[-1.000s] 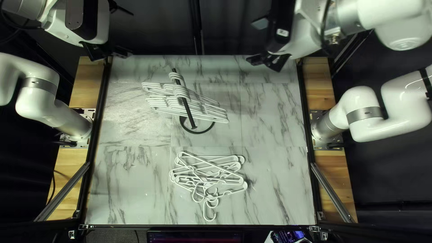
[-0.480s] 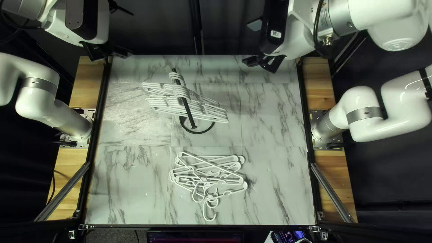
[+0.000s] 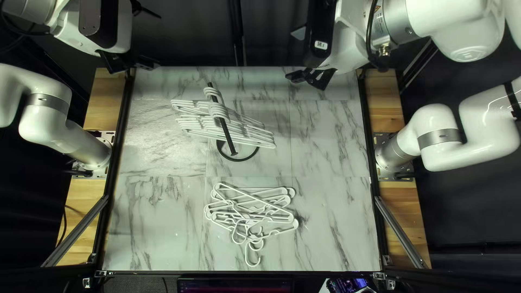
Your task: Remove hangers from rack and place onto table
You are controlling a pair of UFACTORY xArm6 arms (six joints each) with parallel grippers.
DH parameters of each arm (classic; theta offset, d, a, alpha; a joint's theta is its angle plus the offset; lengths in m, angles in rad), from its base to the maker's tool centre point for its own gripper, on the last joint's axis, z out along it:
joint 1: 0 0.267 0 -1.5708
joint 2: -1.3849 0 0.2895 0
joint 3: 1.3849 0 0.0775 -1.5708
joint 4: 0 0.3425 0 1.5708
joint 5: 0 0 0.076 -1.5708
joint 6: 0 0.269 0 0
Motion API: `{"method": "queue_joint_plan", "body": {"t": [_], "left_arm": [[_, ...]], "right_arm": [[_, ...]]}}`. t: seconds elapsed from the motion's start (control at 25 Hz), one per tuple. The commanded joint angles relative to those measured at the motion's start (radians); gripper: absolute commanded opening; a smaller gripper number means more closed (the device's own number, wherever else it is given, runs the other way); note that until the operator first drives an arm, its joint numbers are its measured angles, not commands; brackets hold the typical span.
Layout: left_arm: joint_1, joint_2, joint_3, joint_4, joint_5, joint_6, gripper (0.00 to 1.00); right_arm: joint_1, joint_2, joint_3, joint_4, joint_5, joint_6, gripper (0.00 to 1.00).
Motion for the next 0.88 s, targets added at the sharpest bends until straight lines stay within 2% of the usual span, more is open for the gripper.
{"method": "queue_joint_plan", "body": {"t": [0.04, 0.68, 0.76, 0.88], "left_arm": [[0.0, 0.0, 0.0, 0.0, 0.0, 0.0, 1.0], [0.008, -0.008, 0.008, -0.013, -0.001, 0.003, 1.0], [-0.04, 0.032, 0.019, 0.014, -0.012, -0.041, 1.0], [-0.151, 0.072, 0.04, 0.078, 0.041, -0.154, 1.0]], "right_arm": [[0.0, 0.0, 0.0, 0.0, 0.0, 0.0, 1.0], [0.0, 0.0, 0.0, 0.0, 0.0, 0.0, 1.0], [0.0, 0.0, 0.0, 0.0, 0.0, 0.0, 1.0], [0.0, 0.0, 0.0, 0.0, 0.0, 0.0, 1.0]]}}
